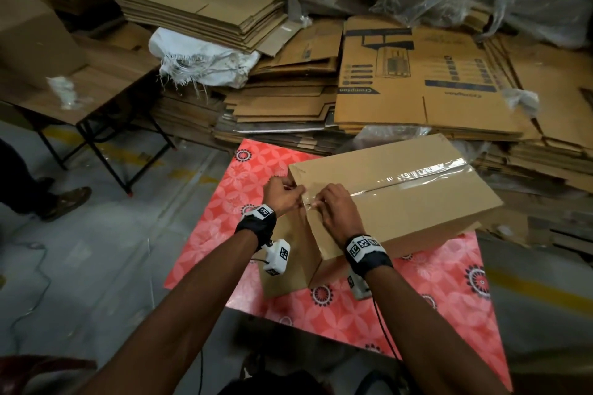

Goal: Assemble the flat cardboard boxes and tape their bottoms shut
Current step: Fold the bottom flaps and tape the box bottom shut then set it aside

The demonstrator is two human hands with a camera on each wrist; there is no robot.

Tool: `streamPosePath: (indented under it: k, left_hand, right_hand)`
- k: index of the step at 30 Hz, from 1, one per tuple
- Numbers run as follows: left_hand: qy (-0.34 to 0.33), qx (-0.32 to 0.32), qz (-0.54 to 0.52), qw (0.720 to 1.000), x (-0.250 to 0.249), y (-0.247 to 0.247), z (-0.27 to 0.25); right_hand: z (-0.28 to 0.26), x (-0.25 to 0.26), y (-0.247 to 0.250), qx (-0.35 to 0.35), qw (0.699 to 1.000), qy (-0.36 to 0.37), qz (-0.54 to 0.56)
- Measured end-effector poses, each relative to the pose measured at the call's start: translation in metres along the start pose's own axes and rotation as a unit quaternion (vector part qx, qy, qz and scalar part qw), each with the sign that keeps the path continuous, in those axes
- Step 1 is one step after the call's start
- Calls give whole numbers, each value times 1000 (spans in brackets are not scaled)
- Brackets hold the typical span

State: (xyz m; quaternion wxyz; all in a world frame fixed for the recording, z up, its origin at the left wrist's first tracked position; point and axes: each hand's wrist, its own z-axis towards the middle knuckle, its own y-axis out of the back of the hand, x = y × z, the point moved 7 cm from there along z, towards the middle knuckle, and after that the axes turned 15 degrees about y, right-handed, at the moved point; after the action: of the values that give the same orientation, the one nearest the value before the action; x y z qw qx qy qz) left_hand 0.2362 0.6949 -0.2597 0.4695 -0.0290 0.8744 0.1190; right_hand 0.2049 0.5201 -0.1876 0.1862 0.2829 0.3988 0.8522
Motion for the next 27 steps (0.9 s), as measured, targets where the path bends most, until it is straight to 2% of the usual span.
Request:
streamPosePath:
  k: [3, 6, 8, 11, 15, 20, 25, 27]
  left_hand:
    - [-57, -10, 5, 998, 0, -1, -42]
    - [-165, -41, 78, 982, 3, -10, -87]
    - [-214, -67, 130, 966, 6, -16, -96]
    - [-255, -109, 153, 949, -1, -20, -97]
    - [-332, -126, 252, 900, -8, -32, -106]
    - [-313, -107, 282, 901, -15, -24, -92]
    - [-315, -73, 311, 894, -23, -23, -79]
    - [-298, -79, 294, 905, -25, -18, -70]
  right_hand:
    - [-3, 2, -2, 1, 999, 23, -24]
    - [-1, 3, -1, 5, 999, 23, -45]
    - [0, 6, 1, 3, 998, 30, -53]
    - [-2, 8, 3, -4, 998, 39, -47]
    - [-4, 6, 4, 7, 997, 34, -72]
    - [-4, 3, 4, 18, 996, 29, -80]
    - [-4, 5, 7, 16, 999, 16, -39]
    - [-7, 5, 7, 17, 1000, 3, -25]
